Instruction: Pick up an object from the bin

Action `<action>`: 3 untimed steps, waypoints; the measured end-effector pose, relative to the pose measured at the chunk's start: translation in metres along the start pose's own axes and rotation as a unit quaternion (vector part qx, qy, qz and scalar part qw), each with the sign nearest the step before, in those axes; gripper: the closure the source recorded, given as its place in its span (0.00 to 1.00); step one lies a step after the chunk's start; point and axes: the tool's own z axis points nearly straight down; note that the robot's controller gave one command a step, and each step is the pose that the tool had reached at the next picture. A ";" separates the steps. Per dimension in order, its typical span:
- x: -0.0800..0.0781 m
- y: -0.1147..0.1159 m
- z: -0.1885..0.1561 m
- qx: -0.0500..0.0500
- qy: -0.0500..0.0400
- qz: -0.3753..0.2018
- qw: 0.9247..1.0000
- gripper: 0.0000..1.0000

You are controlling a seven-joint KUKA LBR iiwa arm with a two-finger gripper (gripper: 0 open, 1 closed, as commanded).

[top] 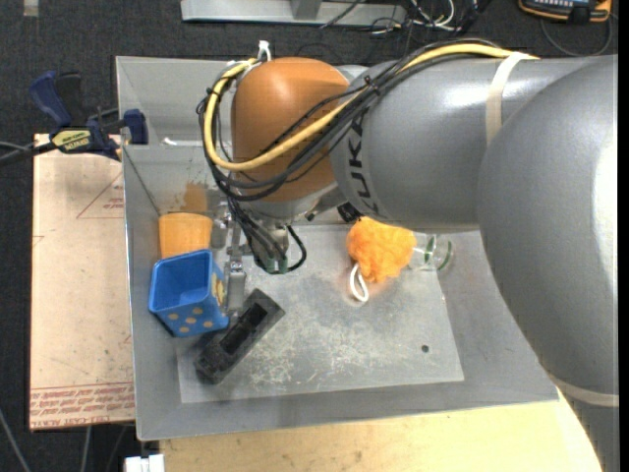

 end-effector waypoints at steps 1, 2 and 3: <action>-0.001 -0.001 -0.005 -0.001 -0.003 0.002 1.000 0.00; 0.015 -0.019 0.040 -0.002 -0.005 -0.023 1.000 0.00; 0.027 -0.029 0.075 0.000 -0.001 -0.004 1.000 0.00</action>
Offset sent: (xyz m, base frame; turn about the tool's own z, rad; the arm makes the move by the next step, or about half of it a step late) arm -0.0378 -0.0427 -0.0987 -0.1018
